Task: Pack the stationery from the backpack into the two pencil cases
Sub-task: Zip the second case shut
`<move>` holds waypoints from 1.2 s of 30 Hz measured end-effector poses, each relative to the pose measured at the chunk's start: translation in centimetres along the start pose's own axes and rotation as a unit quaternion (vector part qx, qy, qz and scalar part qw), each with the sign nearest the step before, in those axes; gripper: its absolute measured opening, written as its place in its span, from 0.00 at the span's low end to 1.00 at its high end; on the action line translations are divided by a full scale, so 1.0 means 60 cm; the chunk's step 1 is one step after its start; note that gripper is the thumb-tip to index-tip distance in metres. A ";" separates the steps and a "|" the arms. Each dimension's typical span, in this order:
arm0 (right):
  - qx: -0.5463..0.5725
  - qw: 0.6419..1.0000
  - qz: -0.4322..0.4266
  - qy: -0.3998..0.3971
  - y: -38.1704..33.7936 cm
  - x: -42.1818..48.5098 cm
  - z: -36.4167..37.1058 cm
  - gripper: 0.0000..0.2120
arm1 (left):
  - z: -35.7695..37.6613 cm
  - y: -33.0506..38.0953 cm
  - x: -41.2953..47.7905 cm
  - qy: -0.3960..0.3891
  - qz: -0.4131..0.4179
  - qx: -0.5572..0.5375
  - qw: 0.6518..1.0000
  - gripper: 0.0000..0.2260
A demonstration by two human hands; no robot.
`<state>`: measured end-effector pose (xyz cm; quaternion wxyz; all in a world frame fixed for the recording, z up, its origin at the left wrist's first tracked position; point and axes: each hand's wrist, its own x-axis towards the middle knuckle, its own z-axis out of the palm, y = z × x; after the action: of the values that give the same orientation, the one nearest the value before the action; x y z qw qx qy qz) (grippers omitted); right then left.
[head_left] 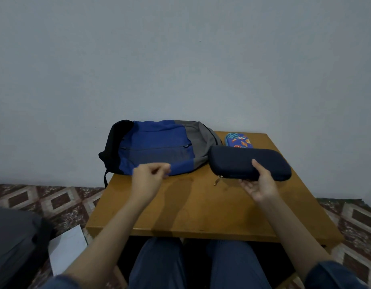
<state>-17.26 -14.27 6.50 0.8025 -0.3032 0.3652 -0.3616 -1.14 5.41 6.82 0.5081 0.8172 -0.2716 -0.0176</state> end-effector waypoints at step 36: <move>-0.139 0.908 0.230 -0.321 0.039 -0.060 -0.063 0.32 | 0.037 0.020 0.024 -0.134 0.045 -0.060 0.988 0.06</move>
<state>-21.14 -10.94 3.98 0.8869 -0.4193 0.1937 0.0046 -1.12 2.55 7.12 0.5159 0.7623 -0.3718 -0.1202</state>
